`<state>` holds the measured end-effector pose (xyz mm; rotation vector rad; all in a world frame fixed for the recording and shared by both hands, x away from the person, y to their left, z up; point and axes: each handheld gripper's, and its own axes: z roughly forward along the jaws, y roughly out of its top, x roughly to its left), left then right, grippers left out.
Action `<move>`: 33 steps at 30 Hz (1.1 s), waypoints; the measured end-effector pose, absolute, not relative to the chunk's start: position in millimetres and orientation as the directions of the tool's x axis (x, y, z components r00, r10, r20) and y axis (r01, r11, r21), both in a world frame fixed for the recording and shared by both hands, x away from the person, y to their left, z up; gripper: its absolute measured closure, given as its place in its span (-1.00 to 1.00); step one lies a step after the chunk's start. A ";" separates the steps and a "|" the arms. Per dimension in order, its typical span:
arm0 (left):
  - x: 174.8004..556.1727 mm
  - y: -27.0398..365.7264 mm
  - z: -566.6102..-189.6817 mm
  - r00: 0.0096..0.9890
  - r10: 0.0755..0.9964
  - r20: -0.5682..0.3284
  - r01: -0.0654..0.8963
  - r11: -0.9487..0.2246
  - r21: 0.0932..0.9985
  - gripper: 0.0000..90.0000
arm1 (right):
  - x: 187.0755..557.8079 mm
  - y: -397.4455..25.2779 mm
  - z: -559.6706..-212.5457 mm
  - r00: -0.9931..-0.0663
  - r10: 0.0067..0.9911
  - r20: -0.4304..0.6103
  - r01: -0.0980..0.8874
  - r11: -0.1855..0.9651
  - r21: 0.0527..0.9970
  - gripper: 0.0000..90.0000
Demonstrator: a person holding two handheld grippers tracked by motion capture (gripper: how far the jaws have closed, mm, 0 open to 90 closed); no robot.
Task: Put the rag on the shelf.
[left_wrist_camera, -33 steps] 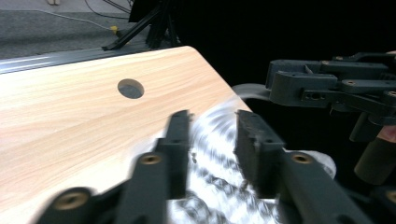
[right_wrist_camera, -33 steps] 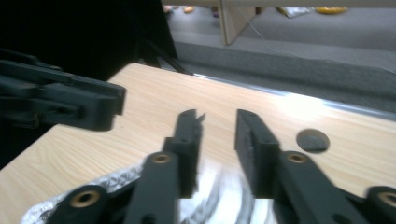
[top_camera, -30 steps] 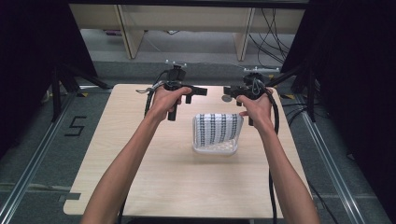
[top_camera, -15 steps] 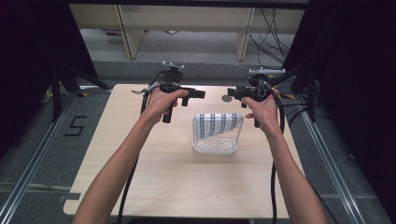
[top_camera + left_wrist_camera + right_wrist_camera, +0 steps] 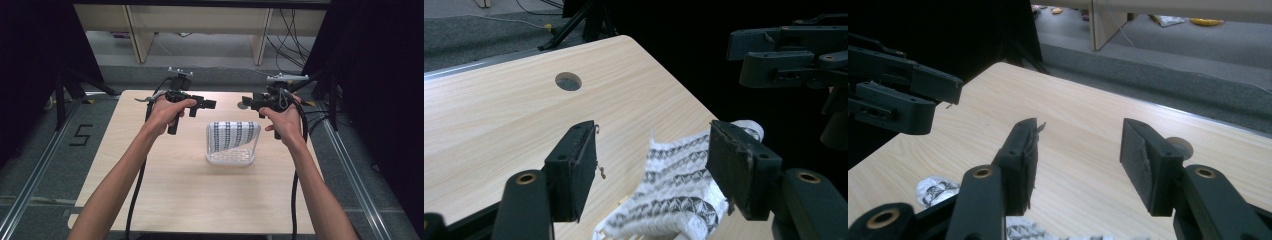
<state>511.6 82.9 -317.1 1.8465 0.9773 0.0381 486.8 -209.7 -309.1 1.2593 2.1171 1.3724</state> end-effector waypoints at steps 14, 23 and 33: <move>492.0 94.4 -313.2 0.687 0.644 -0.337 0.576 -0.199 0.793 -0.31 | 475.0 -224.8 -310.7 -0.550 0.813 0.194 0.506 0.139 0.851 -0.20; 480.9 97.9 -316.2 0.693 0.640 -0.331 0.566 -0.199 0.800 -0.36 | 463.6 -225.9 -305.6 -0.562 0.804 0.193 0.492 0.137 0.860 -0.28; 461.6 102.0 -320.1 0.717 0.628 -0.302 0.539 -0.225 0.812 -0.40 | 448.0 -226.6 -309.5 -0.581 0.787 0.205 0.493 0.140 0.859 -0.30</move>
